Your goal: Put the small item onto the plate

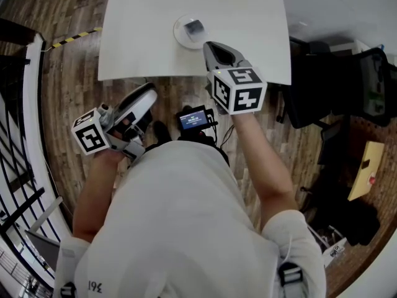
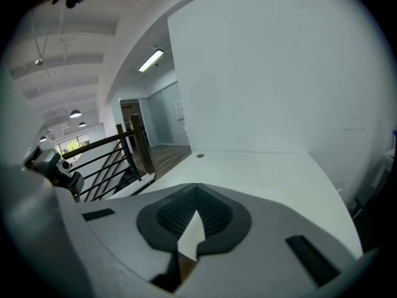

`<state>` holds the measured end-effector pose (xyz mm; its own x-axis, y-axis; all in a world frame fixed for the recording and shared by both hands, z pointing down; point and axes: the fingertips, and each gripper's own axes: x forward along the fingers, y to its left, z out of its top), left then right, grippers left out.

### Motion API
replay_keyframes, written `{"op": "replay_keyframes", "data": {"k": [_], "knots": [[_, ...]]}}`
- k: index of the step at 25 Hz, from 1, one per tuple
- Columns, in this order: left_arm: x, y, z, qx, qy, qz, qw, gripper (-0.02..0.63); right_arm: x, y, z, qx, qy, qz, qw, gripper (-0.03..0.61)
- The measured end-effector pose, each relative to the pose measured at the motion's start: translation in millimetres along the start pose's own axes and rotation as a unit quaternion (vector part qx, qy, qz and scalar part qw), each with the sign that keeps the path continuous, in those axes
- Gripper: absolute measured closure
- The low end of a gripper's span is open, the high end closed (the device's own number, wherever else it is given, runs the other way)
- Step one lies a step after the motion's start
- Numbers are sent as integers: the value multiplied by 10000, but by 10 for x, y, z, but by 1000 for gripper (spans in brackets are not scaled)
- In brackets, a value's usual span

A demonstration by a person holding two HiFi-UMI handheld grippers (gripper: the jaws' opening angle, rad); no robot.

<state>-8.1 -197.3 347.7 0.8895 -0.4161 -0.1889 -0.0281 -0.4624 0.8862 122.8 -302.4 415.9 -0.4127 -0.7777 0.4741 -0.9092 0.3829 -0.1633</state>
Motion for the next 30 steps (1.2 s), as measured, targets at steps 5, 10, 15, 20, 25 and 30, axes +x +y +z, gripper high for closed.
{"op": "replay_keyframes", "data": {"k": [5, 10, 15, 20, 25, 30], "knots": [[-11, -173, 9, 31, -27, -208, 9998, 477, -193, 184, 103, 165, -184, 193, 9995, 577], [-33, -272, 38, 13, -110, -295, 9995, 478, -379, 318, 180, 392, -311, 385, 9980, 577], [-96, -394, 87, 117, -207, -361, 9991, 478, -576, 443, 282, 695, -497, 563, 9948, 577], [-189, -533, 156, 161, -341, -465, 9982, 477, -719, 575, 446, 772, -711, 710, 9919, 577], [-242, -691, 183, 199, -387, -608, 9972, 477, -830, 713, 564, 642, -848, 842, 9908, 577], [-263, -859, 177, 206, -368, -816, 9958, 479, -947, 854, 682, 900, -1033, 1127, 9841, 577]]}}
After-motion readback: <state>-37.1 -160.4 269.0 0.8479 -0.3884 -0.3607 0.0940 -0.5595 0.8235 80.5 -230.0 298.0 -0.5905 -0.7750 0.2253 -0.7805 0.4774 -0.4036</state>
